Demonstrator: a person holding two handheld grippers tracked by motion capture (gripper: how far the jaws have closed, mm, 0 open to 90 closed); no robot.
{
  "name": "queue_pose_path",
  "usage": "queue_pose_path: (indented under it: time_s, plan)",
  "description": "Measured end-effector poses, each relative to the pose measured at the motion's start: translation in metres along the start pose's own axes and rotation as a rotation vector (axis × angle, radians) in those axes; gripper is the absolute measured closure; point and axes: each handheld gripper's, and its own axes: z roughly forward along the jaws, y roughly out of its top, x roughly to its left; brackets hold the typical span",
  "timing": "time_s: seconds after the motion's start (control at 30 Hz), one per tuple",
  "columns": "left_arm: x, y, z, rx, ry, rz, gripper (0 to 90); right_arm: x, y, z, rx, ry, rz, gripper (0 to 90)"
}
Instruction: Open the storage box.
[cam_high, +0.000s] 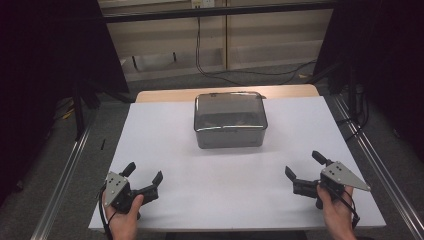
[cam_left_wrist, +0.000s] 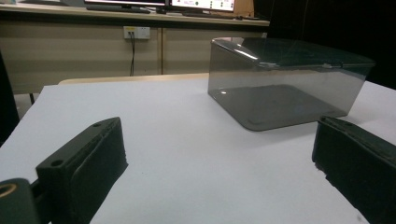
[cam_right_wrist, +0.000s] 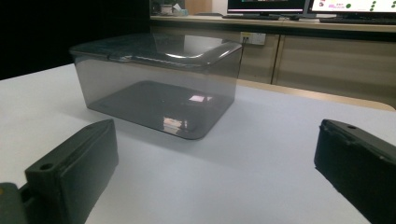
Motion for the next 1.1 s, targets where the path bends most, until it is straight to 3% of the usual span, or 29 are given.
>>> queue_pose_path:
  time_s: [0.13, 0.23, 0.5, 0.57, 0.77, 1.1]
  plan:
    - [0.001, 0.0, 0.0, -0.003, 0.0, -0.004, 2.7, 0.005, 0.002, 0.004, 0.005, 0.036, -0.03, 0.0]
    - [0.001, 0.0, 0.0, -0.003, -0.017, -0.027, 2.6, 0.011, 0.003, 0.009, 0.01, 0.065, -0.02, 0.0]
    - [-0.001, -0.001, 0.001, -0.001, -0.014, -0.014, 2.6, 0.02, 0.007, 0.019, 0.009, 0.075, -0.02, 0.0]
    - [-0.001, -0.001, 0.001, -0.002, -0.012, -0.003, 2.6, 0.023, 0.008, 0.023, 0.006, 0.086, -0.004, 0.0]
    - [-0.001, 0.0, -0.001, -0.004, -0.001, 0.014, 2.7, 0.031, 0.01, 0.035, 0.012, 0.117, -0.02, 0.0]
    - [0.0, 0.0, -0.002, 0.0, 0.003, -0.004, 3.2, 0.038, 0.019, 0.051, 0.005, 0.151, -0.008, 0.0]
